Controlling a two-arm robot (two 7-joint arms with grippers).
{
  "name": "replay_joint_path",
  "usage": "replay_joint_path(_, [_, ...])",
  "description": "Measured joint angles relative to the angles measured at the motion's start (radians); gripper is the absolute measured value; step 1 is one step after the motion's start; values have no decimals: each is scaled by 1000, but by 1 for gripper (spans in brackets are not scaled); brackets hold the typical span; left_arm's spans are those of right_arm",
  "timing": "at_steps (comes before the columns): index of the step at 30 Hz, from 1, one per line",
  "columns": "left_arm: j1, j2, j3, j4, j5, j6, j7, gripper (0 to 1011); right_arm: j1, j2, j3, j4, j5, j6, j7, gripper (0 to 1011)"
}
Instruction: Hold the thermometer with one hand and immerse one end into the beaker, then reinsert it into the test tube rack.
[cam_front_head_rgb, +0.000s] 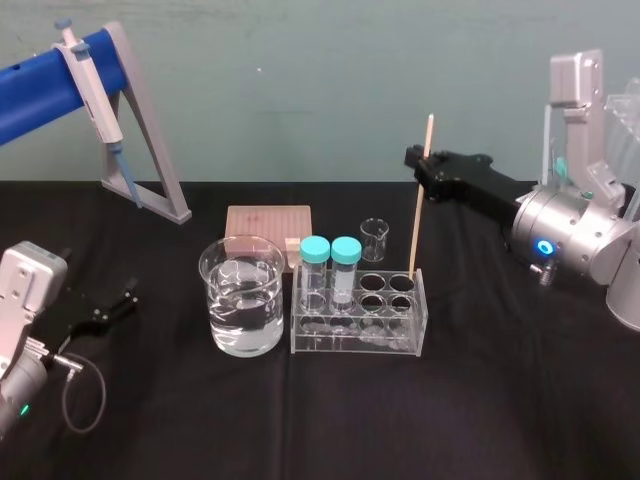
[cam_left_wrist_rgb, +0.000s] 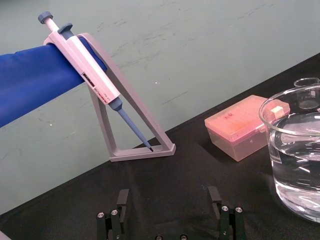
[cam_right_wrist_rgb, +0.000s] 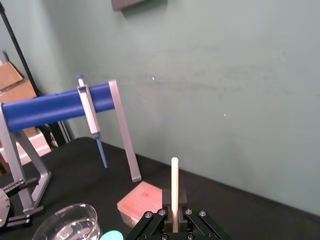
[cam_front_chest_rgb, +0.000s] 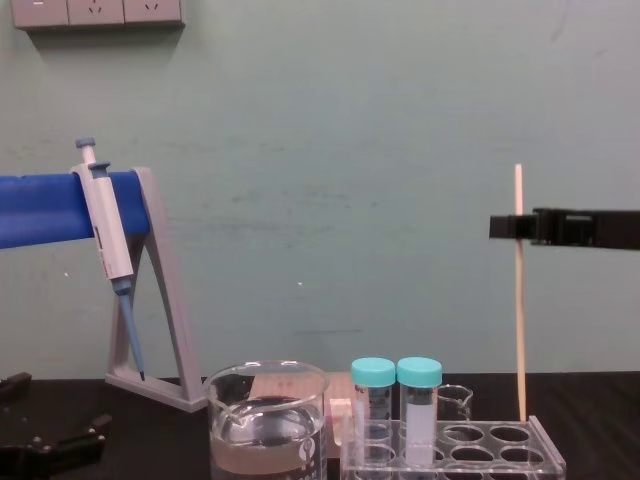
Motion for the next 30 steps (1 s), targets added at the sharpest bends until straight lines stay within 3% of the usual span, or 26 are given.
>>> replay_joint_path(9, [0, 0, 0, 0, 0, 0, 0, 1004, 3, 12, 11, -32, 5, -9, 6, 55])
replay_joint_path(18, [0, 0, 0, 0, 0, 0, 0, 1004, 57, 41, 9, -96, 32, 66, 6, 55])
replay_joint_path(22, [0, 0, 0, 0, 0, 0, 0, 1004, 92, 47, -9, -120, 50, 118, 6, 55])
replay_joint_path(30, [0, 0, 0, 0, 0, 0, 0, 1003, 142, 40, -44, -153, 72, 156, 12, 55])
